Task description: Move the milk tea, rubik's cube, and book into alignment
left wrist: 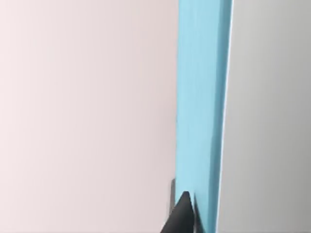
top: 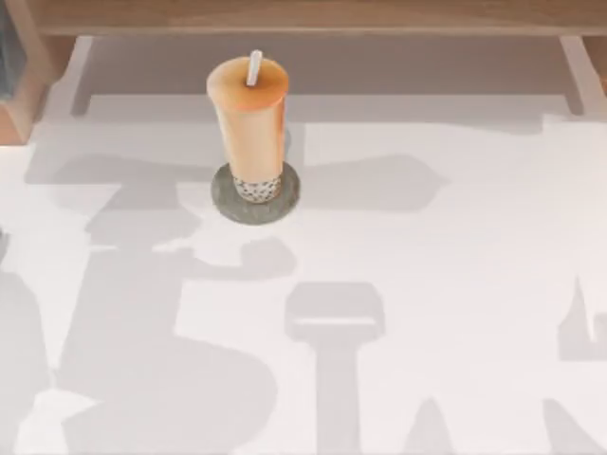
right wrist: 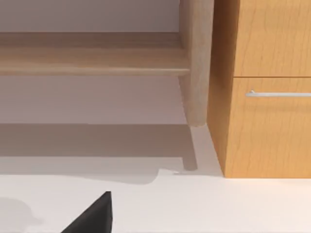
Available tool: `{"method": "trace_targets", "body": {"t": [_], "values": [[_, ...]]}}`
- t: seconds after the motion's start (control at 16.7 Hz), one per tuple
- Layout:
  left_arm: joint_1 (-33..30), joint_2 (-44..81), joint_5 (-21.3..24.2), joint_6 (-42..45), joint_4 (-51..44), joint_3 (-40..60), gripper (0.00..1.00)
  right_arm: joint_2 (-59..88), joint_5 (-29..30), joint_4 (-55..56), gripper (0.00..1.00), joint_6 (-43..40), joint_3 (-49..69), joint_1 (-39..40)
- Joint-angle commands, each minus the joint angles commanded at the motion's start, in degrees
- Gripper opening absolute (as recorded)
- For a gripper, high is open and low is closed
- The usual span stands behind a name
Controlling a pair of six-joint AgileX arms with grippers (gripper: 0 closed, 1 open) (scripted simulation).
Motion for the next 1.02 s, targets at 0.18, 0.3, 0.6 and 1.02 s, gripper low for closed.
{"method": "trace_targets", "body": {"t": [0.18, 0.3, 0.6, 1.02], "values": [[4.2, -3.41, 3.04, 22.26, 0.24, -10.01, 0.0, 0.0, 0.0, 0.0, 1.0, 0.0, 0.0, 0.0], [6.85, -4.2, 4.84, 36.05, 0.19, -17.39, 0.0, 0.0, 0.0, 0.0, 1.0, 0.0, 0.0, 0.0], [12.21, -2.17, 8.08, 60.91, -0.27, -35.04, 0.0, 0.0, 0.0, 0.0, 1.0, 0.0, 0.0, 0.0], [14.78, 0.72, 9.32, 71.39, -0.49, -44.41, 0.0, 0.0, 0.0, 0.0, 1.0, 0.0, 0.0, 0.0]]}}
